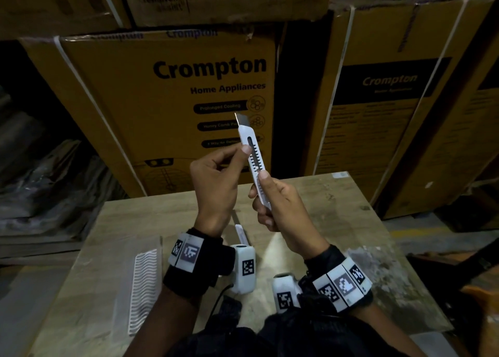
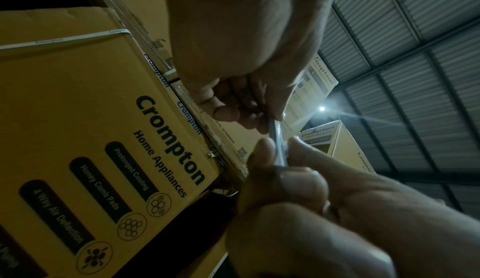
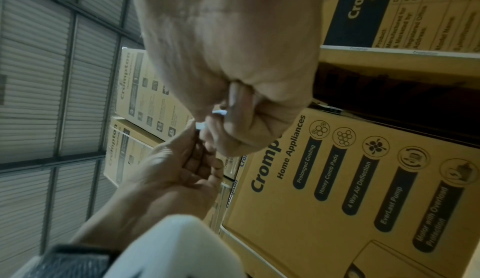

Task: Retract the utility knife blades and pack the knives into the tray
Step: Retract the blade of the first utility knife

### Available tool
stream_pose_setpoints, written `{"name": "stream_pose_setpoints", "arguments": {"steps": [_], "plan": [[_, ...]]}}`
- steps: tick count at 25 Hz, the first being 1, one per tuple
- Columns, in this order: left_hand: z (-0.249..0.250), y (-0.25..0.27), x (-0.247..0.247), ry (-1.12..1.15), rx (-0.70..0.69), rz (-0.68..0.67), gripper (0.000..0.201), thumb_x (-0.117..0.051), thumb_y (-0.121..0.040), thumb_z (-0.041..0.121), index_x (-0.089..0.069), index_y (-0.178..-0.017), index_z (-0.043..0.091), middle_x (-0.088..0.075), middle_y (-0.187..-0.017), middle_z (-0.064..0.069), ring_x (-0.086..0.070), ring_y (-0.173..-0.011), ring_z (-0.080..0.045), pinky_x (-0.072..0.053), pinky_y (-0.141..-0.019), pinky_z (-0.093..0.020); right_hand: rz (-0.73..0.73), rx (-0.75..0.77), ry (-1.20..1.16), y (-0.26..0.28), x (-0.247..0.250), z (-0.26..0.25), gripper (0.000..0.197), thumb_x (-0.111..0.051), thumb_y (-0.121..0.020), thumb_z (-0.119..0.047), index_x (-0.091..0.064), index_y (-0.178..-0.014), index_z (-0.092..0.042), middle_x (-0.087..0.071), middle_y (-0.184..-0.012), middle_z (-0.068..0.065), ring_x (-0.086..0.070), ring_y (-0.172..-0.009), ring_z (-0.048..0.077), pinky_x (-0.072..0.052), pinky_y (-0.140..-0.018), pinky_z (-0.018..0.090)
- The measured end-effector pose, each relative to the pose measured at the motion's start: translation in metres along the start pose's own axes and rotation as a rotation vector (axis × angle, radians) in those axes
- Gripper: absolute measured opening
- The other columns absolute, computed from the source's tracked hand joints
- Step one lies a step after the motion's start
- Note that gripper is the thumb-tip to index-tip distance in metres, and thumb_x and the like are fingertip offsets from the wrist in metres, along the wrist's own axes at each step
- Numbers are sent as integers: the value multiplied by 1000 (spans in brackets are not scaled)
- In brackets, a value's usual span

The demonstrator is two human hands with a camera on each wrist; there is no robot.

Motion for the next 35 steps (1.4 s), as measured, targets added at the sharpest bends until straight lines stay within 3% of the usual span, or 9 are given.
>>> {"name": "stream_pose_setpoints", "arguments": {"steps": [4, 9, 13, 16, 22, 25, 28, 33, 35], "plan": [[-13, 4, -4, 9, 88, -10, 16, -74, -92, 15, -79, -104, 6, -81, -93, -2, -77, -86, -16, -62, -76, -31, 48, 25, 35, 0, 6, -3, 44, -45, -105, -45, -65, -90, -9, -42, -57, 5, -33, -43, 10, -24, -42, 21], [-18, 8, 1, -21, 127, 1, 16, -76, -91, 15, -79, -103, 5, -81, -91, -3, -71, -75, -3, -51, -61, -15, 100, 14, 25, 1, 4, -1, 40, -47, -106, -35, -61, -82, -6, -37, -51, 5, -29, -37, 9, -24, -39, 17], [-16, 13, 8, -15, 117, 13, 15, -75, -90, 11, -79, -103, 4, -79, -88, -4, -65, -64, 5, -46, -57, -10, 119, 33, 33, 4, -2, 2, 38, -45, -108, -24, -58, -78, -5, -37, -48, 2, -31, -36, 8, -25, -37, 17], [-8, 15, 8, -7, 86, -6, 14, -75, -90, 9, -79, -103, 4, -79, -87, -2, -66, -65, 6, -47, -59, -10, 140, 69, 31, 9, -5, 2, 36, -42, -108, -19, -58, -78, -4, -39, -47, 0, -33, -36, 6, -28, -38, 16], [-3, 11, 18, 33, 79, 45, 12, -76, -89, 9, -79, -100, 8, -80, -92, -1, -77, -87, -13, -60, -76, -28, -35, 76, 26, 13, -17, 5, 37, -39, -109, -34, -62, -101, -5, -43, -62, 8, -36, -47, 9, -30, -44, 21], [-3, 14, 19, 25, 77, 45, 14, -76, -89, 9, -79, -102, 4, -80, -92, -4, -72, -75, -5, -55, -66, -19, -96, 21, 37, 16, -18, 8, 38, -38, -108, -38, -62, -104, -9, -49, -66, 6, -38, -47, 8, -31, -44, 21], [-1, 17, 18, 11, 74, 38, 13, -75, -90, 9, -79, -102, 5, -79, -90, -4, -67, -68, 2, -49, -61, -13, -140, -15, 33, 19, -19, 8, 34, -37, -109, -37, -58, -104, -11, -45, -65, 5, -34, -47, 9, -27, -44, 22], [4, 18, 15, 13, 76, 37, 9, -77, -88, 12, -80, -96, 15, -81, -88, 4, -77, -84, -14, -62, -77, -35, -82, -24, -22, 20, -16, 5, 30, -35, -110, -30, -55, -94, -14, -36, -57, -2, -26, -42, 7, -22, -41, 17], [7, 19, 14, 10, 69, 36, 9, -77, -89, 12, -79, -98, 13, -81, -89, 4, -77, -85, -14, -62, -77, -34, -72, -17, -17, 20, -17, 4, 29, -33, -110, -25, -54, -94, -14, -37, -56, -3, -26, -43, 8, -22, -41, 16]]}}
Point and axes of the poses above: each hand's wrist, its own y-axis away from the middle knuckle, its own x-axis out of the back of the hand, z = x × y, the point moved 7 cm from there along -y, towards the middle knuckle
